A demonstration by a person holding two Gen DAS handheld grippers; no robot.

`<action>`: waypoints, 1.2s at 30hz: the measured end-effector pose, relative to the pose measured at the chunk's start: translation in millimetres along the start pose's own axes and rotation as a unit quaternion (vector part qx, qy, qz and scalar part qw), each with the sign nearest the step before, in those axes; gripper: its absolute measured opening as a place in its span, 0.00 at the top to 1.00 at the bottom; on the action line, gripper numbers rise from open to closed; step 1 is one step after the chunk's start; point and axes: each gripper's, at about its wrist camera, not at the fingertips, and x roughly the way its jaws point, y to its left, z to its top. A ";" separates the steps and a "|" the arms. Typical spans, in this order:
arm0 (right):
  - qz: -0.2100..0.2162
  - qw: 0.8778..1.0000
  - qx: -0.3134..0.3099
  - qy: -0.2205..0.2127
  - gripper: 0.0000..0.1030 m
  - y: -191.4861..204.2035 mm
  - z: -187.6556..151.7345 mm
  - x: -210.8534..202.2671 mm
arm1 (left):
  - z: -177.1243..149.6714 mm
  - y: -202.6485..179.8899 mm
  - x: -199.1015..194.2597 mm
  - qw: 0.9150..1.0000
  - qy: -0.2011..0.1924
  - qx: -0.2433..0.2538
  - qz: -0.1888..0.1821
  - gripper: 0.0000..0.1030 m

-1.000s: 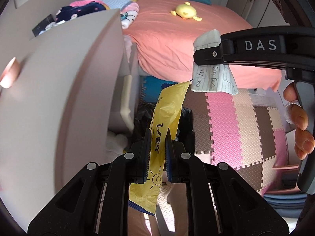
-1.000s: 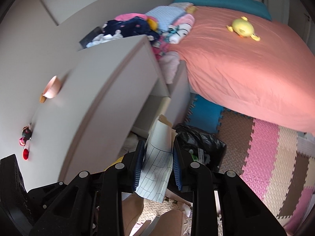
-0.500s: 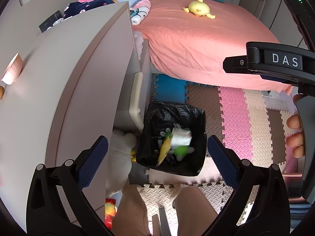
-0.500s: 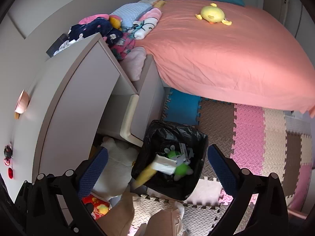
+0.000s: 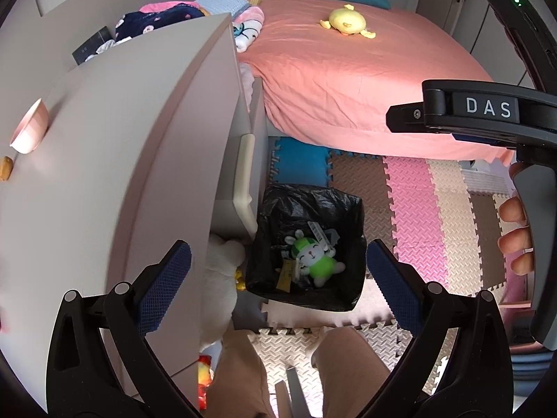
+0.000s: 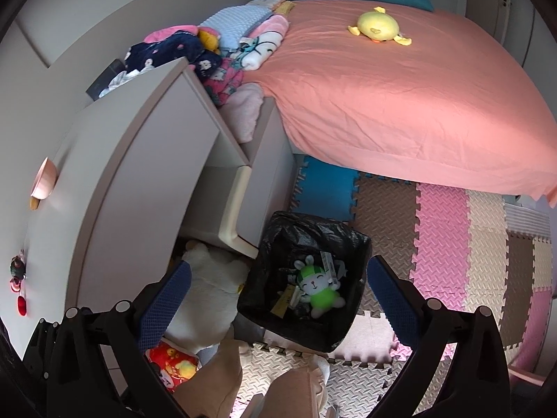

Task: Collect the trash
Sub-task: 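Move both grippers back over the desk items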

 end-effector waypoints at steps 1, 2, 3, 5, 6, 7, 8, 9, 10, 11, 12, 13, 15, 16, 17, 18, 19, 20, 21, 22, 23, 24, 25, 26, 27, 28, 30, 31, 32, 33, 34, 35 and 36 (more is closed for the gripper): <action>0.003 1.000 -0.004 -0.002 0.03 4.9 -0.4 -1.9 | -0.4 1.7 -2.8 1.000 -0.002 -0.001 0.000 0.05; 0.006 1.000 -0.006 -0.003 0.03 8.9 -0.5 -3.4 | -1.6 5.3 -7.0 1.000 -0.005 -0.001 0.001 0.05; 0.011 1.000 -0.010 -0.005 0.03 15.2 -0.7 -5.6 | -1.7 7.4 -9.4 1.000 -0.007 -0.001 0.001 0.05; 0.019 1.000 -0.018 -0.007 0.03 25.7 -1.0 -9.3 | -3.0 14.3 -16.6 1.000 -0.014 -0.003 0.005 0.05; 0.022 0.999 -0.022 -0.008 0.03 29.9 -1.1 -11.0 | -4.0 18.1 -20.3 1.000 -0.016 -0.004 0.006 0.05; 0.032 0.999 -0.027 -0.011 0.03 37.0 -1.1 -13.8 | -5.4 23.3 -25.3 1.000 -0.019 -0.006 0.010 0.05; 0.045 0.998 -0.030 -0.012 0.03 43.6 -1.0 -16.2 | -6.0 27.1 -28.6 1.000 -0.022 -0.008 0.013 0.05; 0.053 0.998 -0.030 -0.012 0.03 48.5 -1.9 -17.5 | -7.4 32.1 -32.1 1.000 -0.024 -0.010 0.016 0.05; 0.062 0.997 -0.033 -0.012 0.03 55.9 -2.0 -19.5 | -9.2 38.9 -36.4 0.999 -0.028 -0.013 0.019 0.05; 0.067 0.997 -0.036 -0.013 0.03 63.0 -1.7 -21.1 | -10.9 46.0 -40.3 0.999 -0.030 -0.018 0.023 0.05; 0.071 0.997 -0.042 -0.014 0.03 70.2 -2.0 -22.6 | -12.8 53.3 -44.2 0.999 -0.032 -0.022 0.027 0.05; 0.075 0.996 -0.051 -0.016 0.03 81.5 -2.5 -24.4 | -14.9 59.3 -47.5 0.999 -0.033 -0.026 0.031 0.05; 0.082 0.994 -0.063 -0.017 0.03 96.2 -3.2 -27.1 | -18.6 71.6 -53.0 0.998 -0.036 -0.035 0.038 0.05; 0.087 0.994 -0.071 -0.016 0.03 107.5 -4.5 -28.1 | -21.2 79.5 -56.1 0.998 -0.037 -0.041 0.043 0.05; 0.090 0.993 -0.077 -0.016 0.03 115.5 -5.3 -28.4 | -23.9 86.9 -58.5 0.997 -0.037 -0.047 0.046 0.05; 0.094 0.992 -0.086 -0.015 0.03 127.4 -6.6 -28.6 | -26.2 95.1 -60.8 0.997 -0.038 -0.053 0.049 0.05; 0.097 0.991 -0.092 -0.015 0.03 134.8 -7.5 -28.0 | -29.5 104.4 -63.5 0.996 -0.038 -0.062 0.051 0.05; 0.100 0.990 -0.099 -0.013 0.03 145.3 -8.5 -27.2 | -31.7 111.3 -65.4 0.996 -0.038 -0.068 0.053 0.05; 0.102 0.989 -0.104 -0.012 0.03 152.0 -9.7 -27.0 | -35.1 120.7 -67.9 0.995 -0.039 -0.076 0.056 0.05; 0.104 0.988 -0.114 -0.010 0.03 164.5 -11.5 -25.9 | -37.7 127.1 -69.4 0.994 -0.039 -0.082 0.058 0.05; 0.105 0.987 -0.119 -0.009 0.03 171.0 -13.0 -25.0 | -41.1 134.0 -70.9 0.994 -0.039 -0.087 0.060 0.05; 0.108 0.986 -0.127 -0.006 0.03 182.0 -15.0 -23.1 | -44.5 140.6 -72.5 0.993 -0.039 -0.092 0.063 0.05; 0.109 0.985 -0.133 -0.004 0.03 189.5 -16.3 -21.9 | -48.7 149.3 -74.2 0.992 -0.038 -0.098 0.067 0.05; 0.111 0.984 -0.138 -0.003 0.03 196.5 -17.5 -21.0 | -52.3 156.2 -75.6 0.991 -0.038 -0.104 0.070 0.05; 0.113 0.983 -0.143 -0.002 0.03 204.1 -19.2 -20.1 | -55.7 162.3 -77.2 0.990 -0.038 -0.110 0.073 0.05; 0.117 0.982 -0.149 0.000 0.03 214.0 -20.9 -18.5 | -60.9 172.2 -79.7 0.989 -0.040 -0.121 0.077 0.05; 0.123 0.980 -0.158 0.002 0.03 232.5 -24.0 -15.8 | -67.7 185.7 -83.0 0.986 -0.043 -0.138 0.082 0.05; 0.126 0.979 -0.161 0.001 0.03 240.4 -25.2 -14.7 | -72.9 195.4 -86.0 0.984 -0.046 -0.149 0.090 0.05; 0.131 0.977 -0.167 0.000 0.03 250.6 -27.1 -13.5 | -77.0 203.7 -88.8 0.982 -0.048 -0.156 0.097 0.05; 0.134 0.976 -0.171 0.000 0.03 256.1 -28.7 -12.8 | -80.1 211.0 -90.7 0.980 -0.049 -0.161 0.102 0.05; 0.138 0.974 -0.177 0.000 0.03 267.7 -31.3 -11.7 | -85.5 222.5 -94.8 0.978 -0.050 -0.170 0.110 0.05; 0.142 0.973 -0.181 0.001 0.03 275.9 -34.1 -10.9 | -89.0 230.6 -97.0 0.977 -0.051 -0.175 0.114 0.05; 0.146 0.972 -0.187 0.001 0.03 286.9 -37.4 -9.6 | -92.9 239.8 -99.3 0.975 -0.051 -0.182 0.117 0.05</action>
